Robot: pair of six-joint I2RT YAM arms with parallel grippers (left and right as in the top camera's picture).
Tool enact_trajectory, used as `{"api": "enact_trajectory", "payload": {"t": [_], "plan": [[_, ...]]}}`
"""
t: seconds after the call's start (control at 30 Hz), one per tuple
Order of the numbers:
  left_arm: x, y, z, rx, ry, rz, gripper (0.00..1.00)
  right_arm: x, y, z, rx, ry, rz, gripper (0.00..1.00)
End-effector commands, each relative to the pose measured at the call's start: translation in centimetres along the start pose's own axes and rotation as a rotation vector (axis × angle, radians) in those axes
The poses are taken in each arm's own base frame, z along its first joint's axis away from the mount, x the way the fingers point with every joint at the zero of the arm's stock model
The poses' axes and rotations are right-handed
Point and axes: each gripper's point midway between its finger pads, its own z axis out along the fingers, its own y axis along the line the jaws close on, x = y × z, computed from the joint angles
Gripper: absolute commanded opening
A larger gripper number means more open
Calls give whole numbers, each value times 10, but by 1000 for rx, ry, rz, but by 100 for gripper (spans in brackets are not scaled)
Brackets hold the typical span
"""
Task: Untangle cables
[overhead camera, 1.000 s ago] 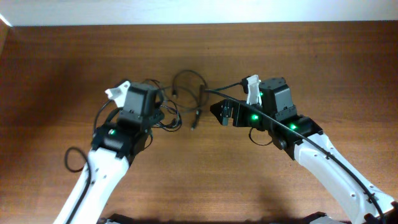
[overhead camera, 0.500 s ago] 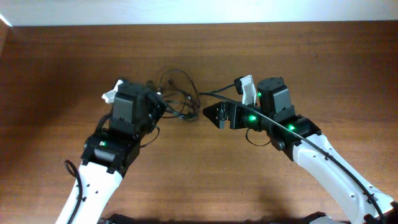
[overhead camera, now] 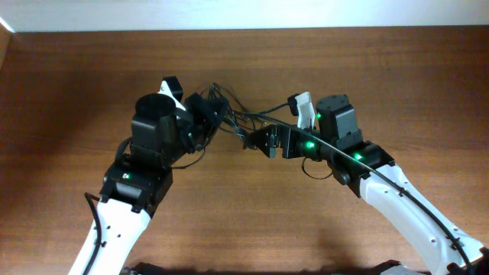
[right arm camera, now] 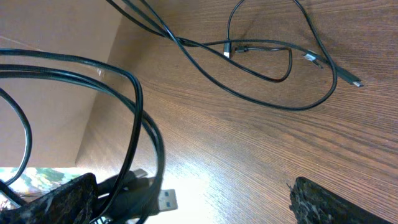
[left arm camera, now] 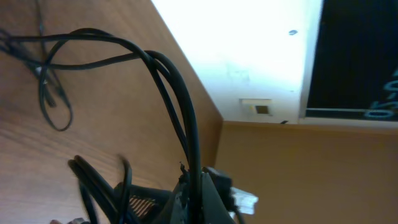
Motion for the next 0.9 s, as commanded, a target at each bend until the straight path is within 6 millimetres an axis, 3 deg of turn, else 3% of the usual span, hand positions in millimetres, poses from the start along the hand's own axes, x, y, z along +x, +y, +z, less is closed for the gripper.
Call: {"api": "enact_trajectory", "payload": {"t": [0.0, 0.3, 0.47, 0.53, 0.67, 0.87], "plan": [[-6, -27, -7, 97, -15, -6, 0, -2, 3, 2, -2, -1, -18, 99], [-11, -47, -10, 176, -27, -103, 0, -1, 2, 3, -1, 4, -16, 99], [-18, -79, -19, 313, -58, -63, 0, 2, 6, 5, -7, 13, -23, 99], [-19, -80, -19, 317, -62, -61, 0, 2, 6, 5, -6, 11, -23, 99], [-14, -43, -10, 161, -45, -106, 0, -7, 2, 3, 0, -21, -27, 99], [-10, 9, -7, -53, -61, -151, 0, -38, 9, -10, -78, -118, -26, 99]]}}
